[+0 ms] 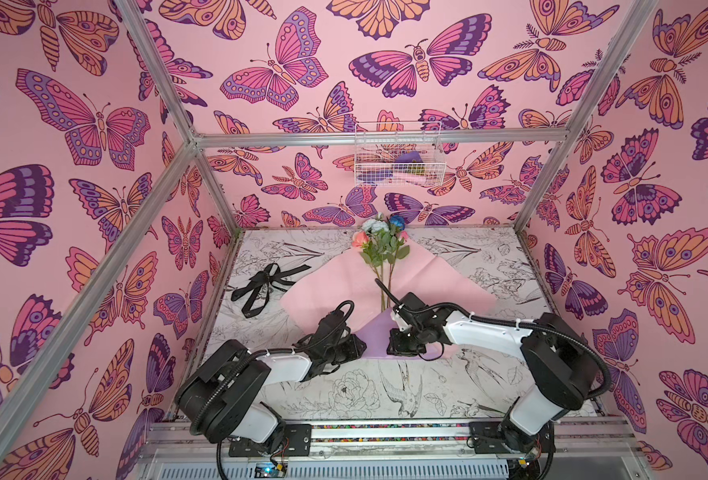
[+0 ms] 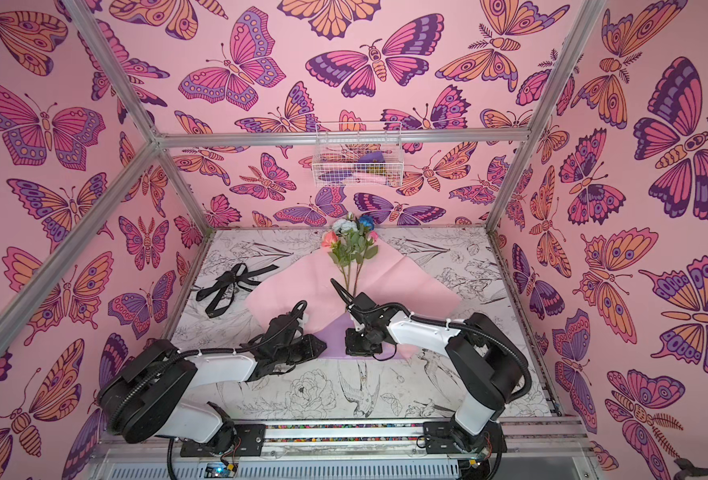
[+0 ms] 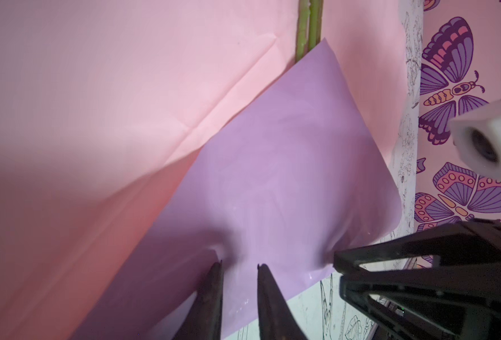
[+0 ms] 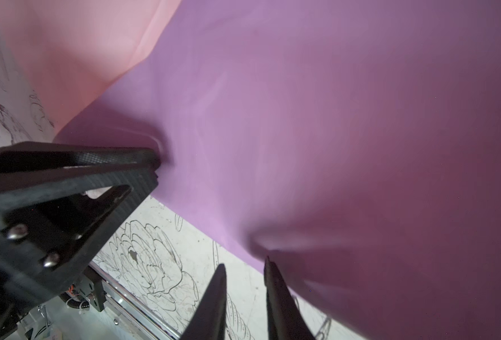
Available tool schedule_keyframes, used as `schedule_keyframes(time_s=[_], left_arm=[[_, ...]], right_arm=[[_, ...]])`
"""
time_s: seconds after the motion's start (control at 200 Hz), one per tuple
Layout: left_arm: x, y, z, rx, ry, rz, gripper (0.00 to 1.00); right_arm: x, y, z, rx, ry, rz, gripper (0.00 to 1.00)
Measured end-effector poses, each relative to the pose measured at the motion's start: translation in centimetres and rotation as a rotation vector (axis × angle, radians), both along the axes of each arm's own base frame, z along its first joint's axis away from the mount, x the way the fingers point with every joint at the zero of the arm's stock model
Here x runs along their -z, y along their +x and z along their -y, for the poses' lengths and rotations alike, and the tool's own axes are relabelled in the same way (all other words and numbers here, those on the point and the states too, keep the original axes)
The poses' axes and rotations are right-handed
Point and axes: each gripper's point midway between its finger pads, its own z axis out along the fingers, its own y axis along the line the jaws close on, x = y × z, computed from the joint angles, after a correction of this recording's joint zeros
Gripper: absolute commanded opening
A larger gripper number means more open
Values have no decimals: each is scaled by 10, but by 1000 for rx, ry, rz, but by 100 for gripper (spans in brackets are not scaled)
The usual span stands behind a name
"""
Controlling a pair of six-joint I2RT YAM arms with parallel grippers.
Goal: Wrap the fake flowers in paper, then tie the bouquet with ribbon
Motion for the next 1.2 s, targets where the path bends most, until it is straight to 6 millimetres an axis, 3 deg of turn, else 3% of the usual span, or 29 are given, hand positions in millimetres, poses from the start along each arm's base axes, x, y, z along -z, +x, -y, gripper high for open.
schedule_keyframes(time_s=[0.29,0.596,0.666,0.906,1.106,1.201], left_arm=[[-5,-5,-15,-43,41,-6,27],[-34,-8,-47,-168,66,10,76],[-38,-10,-57,-207,72,5,82],[-36,-17,-78,-298,89,-59,84],[-20,-24,-79,-293,118,-129,84],[-12,-24,-78,-289,132,-160,80]], right_arm=[[6,19,-26,-20,33,-1,23],[16,21,-33,-30,36,-24,23],[16,21,-34,-31,37,-25,22],[16,22,-39,-38,50,-34,22],[16,22,-41,-42,61,-36,21],[16,22,-43,-44,68,-36,21]])
